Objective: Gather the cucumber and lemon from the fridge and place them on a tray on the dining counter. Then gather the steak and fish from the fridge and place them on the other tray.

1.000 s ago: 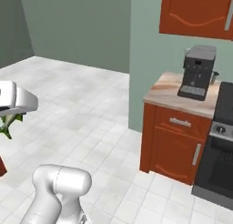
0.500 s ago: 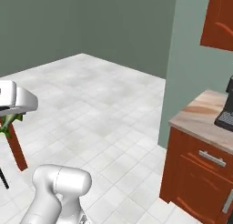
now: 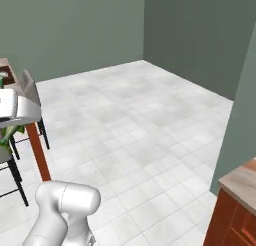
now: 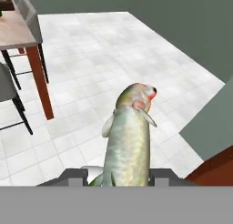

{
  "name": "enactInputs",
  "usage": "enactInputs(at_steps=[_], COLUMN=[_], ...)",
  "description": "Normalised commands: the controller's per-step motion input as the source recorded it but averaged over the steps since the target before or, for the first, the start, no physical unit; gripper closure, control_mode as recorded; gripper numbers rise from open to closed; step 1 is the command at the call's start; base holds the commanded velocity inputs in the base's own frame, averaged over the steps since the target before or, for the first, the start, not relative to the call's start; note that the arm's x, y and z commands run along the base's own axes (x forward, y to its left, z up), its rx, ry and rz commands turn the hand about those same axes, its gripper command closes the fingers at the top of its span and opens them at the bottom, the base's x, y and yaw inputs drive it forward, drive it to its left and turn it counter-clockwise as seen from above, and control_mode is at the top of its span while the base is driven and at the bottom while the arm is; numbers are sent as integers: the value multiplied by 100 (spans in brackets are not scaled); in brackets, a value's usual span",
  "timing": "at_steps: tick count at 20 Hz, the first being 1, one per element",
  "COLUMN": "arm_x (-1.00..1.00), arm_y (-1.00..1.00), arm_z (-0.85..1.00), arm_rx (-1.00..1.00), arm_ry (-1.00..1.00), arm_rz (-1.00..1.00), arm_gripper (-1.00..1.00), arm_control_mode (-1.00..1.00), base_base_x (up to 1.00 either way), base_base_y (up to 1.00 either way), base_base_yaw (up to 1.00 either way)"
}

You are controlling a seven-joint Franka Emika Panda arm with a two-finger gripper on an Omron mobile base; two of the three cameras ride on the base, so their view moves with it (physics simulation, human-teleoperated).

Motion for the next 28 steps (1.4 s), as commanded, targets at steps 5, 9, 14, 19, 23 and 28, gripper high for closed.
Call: enactInputs(at_steps=[5, 9, 14, 19, 23, 28], arm_x=[0, 0, 0, 0, 0, 0], arm_y=[0, 0, 0, 0, 0, 0], arm_z=[0, 0, 0, 0, 0, 0], arm_rx=[0, 0, 0, 0, 0, 0], arm_ry=[0, 0, 0, 0, 0, 0], arm_rz=[0, 0, 0, 0, 0, 0], arm_gripper=[100, 100, 100, 100, 100, 100], arm_control_mode=[100, 100, 100, 100, 100, 100], base_base_x=[83, 79, 77, 79, 75, 74], base_base_y=[-10, -16, -21, -28, -33, -40], base_base_yaw=[44, 42, 42, 40, 36, 35])
